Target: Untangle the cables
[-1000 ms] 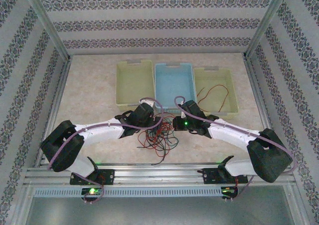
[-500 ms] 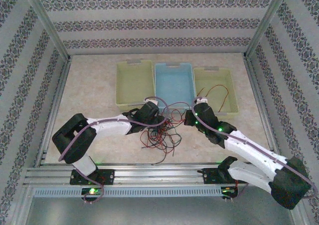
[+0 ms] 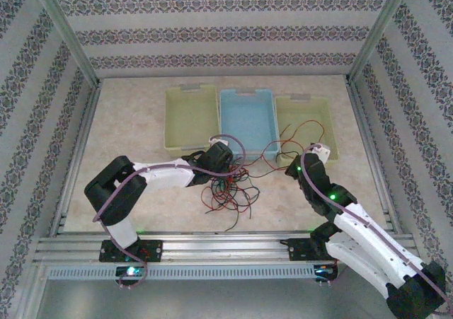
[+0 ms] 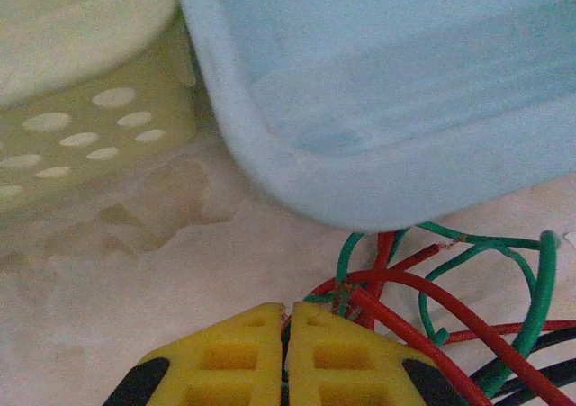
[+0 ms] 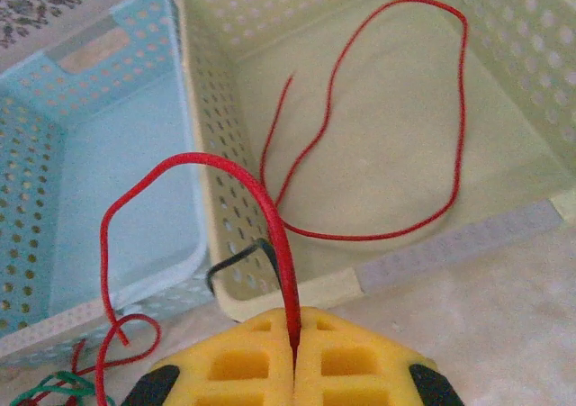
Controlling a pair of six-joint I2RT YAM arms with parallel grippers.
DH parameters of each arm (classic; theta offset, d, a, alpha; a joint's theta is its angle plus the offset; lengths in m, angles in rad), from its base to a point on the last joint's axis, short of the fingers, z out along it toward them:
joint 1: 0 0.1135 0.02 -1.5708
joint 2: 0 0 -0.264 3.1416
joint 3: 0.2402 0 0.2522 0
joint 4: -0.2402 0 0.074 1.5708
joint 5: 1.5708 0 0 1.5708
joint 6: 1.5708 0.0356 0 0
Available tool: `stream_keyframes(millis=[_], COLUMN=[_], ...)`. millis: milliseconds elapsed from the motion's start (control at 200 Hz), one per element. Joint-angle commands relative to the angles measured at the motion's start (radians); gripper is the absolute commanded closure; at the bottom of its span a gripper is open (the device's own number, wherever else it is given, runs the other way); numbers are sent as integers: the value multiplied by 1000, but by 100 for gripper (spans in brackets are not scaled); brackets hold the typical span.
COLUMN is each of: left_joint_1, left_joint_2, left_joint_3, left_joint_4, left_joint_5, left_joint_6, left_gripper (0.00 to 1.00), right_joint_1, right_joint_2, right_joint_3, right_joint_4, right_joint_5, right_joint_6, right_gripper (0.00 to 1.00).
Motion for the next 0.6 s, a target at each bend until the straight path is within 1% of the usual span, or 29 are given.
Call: stream_keyframes(millis=[0,30,70,100,135,180,270,295,360,430,490,595], left_joint_1=[-6,-6,-6,-6,-6,-6,-8,-8,-8,-8,-9,-11], left_joint_2=[-20,-29,-37,-44,-49,-53,-56,-56,-56,-53,-50,-46], left_joint_3=[-60,-68,-77,-83,-88,-92,-93,-93,-89,-84,-78,-69], left_joint_4=[-53,-44,-31,-26,-18,-12,-9,-9,-10,-12,-13,-18], left_joint_5=[-17,-16,-12,-7,-3,0,5,5,12,16,21,24], left_joint_6=[9,11,12,16,18,19,21,23,25,29,32,35], left_gripper=[100,100,100,100,100,100,100,100,100,100,100,100], right_joint_1=[-33,-41,-49,-52,-54,-57,-69,-76,-93,-106,-115,-112], right_joint_2=[-31,-40,-52,-64,-79,-100,-137,-143,-138,-109,-61,43], right_joint_3=[-41,-53,-68,-81,-94,-108,-120,-151,-153,-145,-132,-82], right_joint_4=[-23,-22,-25,-28,-32,-39,-28,-23,-2,32,45,-6], right_joint_5=[-25,-34,-36,-36,-30,-17,-23,-30,-77,-172,-292,-433], right_joint_6=[67,85,115,136,159,191,232,231,202,127,50,-46], right_gripper=[87,81,67,59,53,49,46,46,46,46,45,45])
